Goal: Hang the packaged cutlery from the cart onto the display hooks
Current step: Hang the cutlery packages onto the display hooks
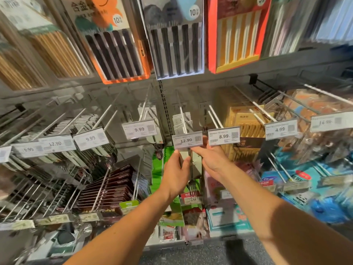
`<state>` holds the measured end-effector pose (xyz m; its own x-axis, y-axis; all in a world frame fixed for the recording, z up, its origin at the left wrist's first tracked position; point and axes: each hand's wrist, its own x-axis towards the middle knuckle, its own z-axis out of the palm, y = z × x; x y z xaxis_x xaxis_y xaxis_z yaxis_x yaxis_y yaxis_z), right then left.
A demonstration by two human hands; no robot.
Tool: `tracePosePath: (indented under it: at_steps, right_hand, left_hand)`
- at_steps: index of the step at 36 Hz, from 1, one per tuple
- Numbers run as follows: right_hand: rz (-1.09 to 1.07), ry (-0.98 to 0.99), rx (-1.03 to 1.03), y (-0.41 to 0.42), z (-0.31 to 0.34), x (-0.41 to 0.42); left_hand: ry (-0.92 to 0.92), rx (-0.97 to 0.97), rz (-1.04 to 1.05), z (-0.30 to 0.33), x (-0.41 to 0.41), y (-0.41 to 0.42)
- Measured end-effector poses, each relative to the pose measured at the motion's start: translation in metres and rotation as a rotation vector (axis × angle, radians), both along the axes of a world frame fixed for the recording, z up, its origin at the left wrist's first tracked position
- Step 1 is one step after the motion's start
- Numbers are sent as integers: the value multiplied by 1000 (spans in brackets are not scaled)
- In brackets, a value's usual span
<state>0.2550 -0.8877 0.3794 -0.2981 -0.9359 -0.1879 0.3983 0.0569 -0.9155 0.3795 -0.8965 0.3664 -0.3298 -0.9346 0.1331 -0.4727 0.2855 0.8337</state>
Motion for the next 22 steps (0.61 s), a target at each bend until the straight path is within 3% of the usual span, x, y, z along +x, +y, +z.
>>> tracePosePath:
  at_steps: [8, 22]
  right_hand:
    - [-35, 70, 25, -2, -2, -1]
    - [37, 8, 26, 0, -13, -1]
  left_hand:
    - [-9, 8, 49, -1, -4, -3]
    - [27, -10, 34, -13, -2, -2]
